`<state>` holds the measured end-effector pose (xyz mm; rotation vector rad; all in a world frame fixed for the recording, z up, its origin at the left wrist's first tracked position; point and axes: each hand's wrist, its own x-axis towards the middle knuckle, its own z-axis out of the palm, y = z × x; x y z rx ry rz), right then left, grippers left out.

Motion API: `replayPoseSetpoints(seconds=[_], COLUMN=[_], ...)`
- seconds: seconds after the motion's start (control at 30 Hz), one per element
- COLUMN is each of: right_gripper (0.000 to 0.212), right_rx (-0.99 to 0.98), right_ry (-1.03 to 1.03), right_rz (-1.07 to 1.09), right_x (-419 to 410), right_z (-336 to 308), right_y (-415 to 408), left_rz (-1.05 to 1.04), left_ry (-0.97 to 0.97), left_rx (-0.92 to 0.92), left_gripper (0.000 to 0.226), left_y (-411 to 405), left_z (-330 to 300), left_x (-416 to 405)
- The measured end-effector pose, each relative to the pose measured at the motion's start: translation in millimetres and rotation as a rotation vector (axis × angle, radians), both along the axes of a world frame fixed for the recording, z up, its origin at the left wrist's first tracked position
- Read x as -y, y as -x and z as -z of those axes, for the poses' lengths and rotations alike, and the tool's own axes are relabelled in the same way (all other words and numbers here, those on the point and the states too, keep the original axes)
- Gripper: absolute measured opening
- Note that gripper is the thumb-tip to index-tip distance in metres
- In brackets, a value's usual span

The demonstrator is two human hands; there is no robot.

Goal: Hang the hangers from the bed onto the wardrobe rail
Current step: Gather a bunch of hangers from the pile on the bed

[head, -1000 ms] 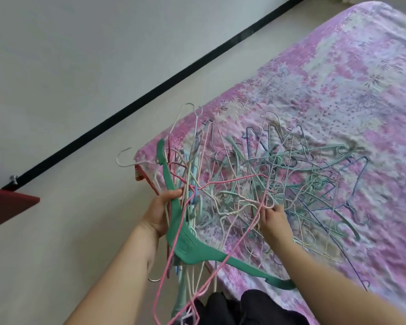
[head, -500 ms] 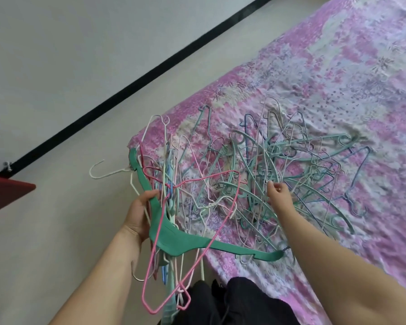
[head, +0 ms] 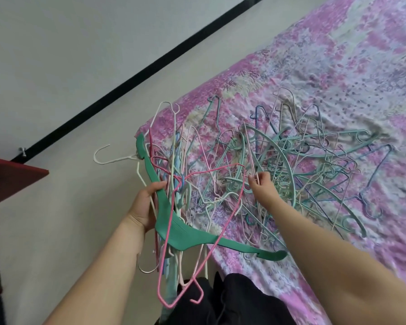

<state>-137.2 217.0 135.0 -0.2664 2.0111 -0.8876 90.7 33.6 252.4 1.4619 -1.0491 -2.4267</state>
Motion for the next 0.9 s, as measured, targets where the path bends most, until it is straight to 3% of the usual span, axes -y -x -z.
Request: replayPoseSetpoints(seconds=[0.1,0.2,0.27,0.4,0.57,0.8,0.9], right_gripper=[0.055,0.057,0.055,0.046,0.036,0.027,0.038], right_rx=[-0.007,-0.080,-0.144,-0.247,-0.343,-0.585,-0.553], right_ry=[-0.005,0.031,0.063,0.144,0.240,0.541,0.371], right_rz=[0.017,-0.007,0.000,0.086,0.233,0.475,0.435], right_x=[-5,-15,-20,-33,-51,-68,-86], right_z=[2,-4,-11,-29,-70,-124,-99], right_y=[-9,-9,-6,-2,3,16,9], left_rz=[-0.025,-0.012,0.002,-0.019,0.009,0.008,0.008], left_ry=[-0.004,-0.009,-0.020,-0.019,0.006,0.076,0.123], left_rx=[0.028,0.055,0.060,0.053,0.049,-0.056,-0.108], left_gripper=[0.026,0.065,0.059,0.024,0.054,0.048,0.052], left_y=[-2,-8,-10,-5,12,22,23], left_z=[0,7,7,-1,-19,-52,-67], left_x=[-2,-1,-3,-12,-25,-32,-33])
